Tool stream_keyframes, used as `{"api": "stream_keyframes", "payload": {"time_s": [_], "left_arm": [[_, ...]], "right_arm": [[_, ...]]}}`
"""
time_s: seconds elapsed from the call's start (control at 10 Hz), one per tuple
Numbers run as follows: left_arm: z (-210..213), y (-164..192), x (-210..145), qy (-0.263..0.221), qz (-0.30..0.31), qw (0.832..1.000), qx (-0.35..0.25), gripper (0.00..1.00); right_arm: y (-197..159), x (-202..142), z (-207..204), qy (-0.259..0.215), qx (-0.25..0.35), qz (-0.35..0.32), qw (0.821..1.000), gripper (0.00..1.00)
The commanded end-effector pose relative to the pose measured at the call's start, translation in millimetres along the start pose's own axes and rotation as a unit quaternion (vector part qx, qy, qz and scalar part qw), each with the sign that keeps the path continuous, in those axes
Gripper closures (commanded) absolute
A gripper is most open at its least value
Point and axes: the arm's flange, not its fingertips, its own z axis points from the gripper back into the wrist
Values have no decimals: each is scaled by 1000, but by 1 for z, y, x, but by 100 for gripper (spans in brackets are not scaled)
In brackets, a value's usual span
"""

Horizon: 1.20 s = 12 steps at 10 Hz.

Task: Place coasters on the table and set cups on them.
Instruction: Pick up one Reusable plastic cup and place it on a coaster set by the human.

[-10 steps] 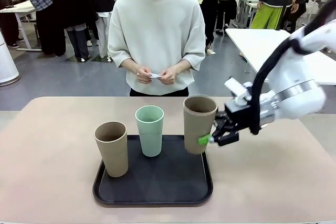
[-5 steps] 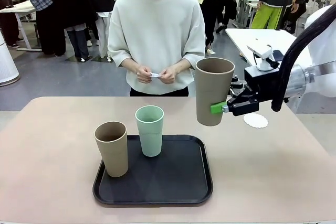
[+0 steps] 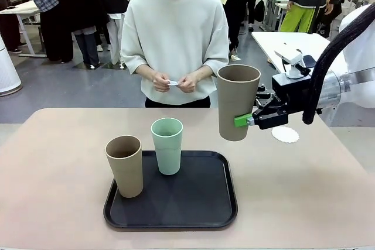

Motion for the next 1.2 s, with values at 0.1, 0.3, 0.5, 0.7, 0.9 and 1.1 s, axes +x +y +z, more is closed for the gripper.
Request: {"api": "stream_keyframes", "payload": {"time_s": [0.1, 0.3, 0.5, 0.7, 0.9, 1.1], "left_arm": [[1, -1, -1, -1, -4, 1000, -4, 0], [1, -1, -1, -1, -4, 1000, -4, 0], [1, -1, -1, -1, -4, 1000, -4, 0], [1, -1, -1, -1, -4, 1000, -4, 0], [1, -1, -1, -1, -4, 1000, -4, 0], [1, -1, -1, -1, -4, 1000, -4, 0]], "right_arm": [[-50, 6, 61, -58, -21, -11, 998, 18], [-91, -1, 140, -63, -70, -20, 995, 18], [-109, -16, 191, -26, -80, 3, 996, 18], [-114, -37, 238, -5, -56, 13, 998, 18], [-117, -51, 263, -1, -35, 12, 999, 18], [-119, -60, 265, -5, -29, 5, 1000, 18]]}}
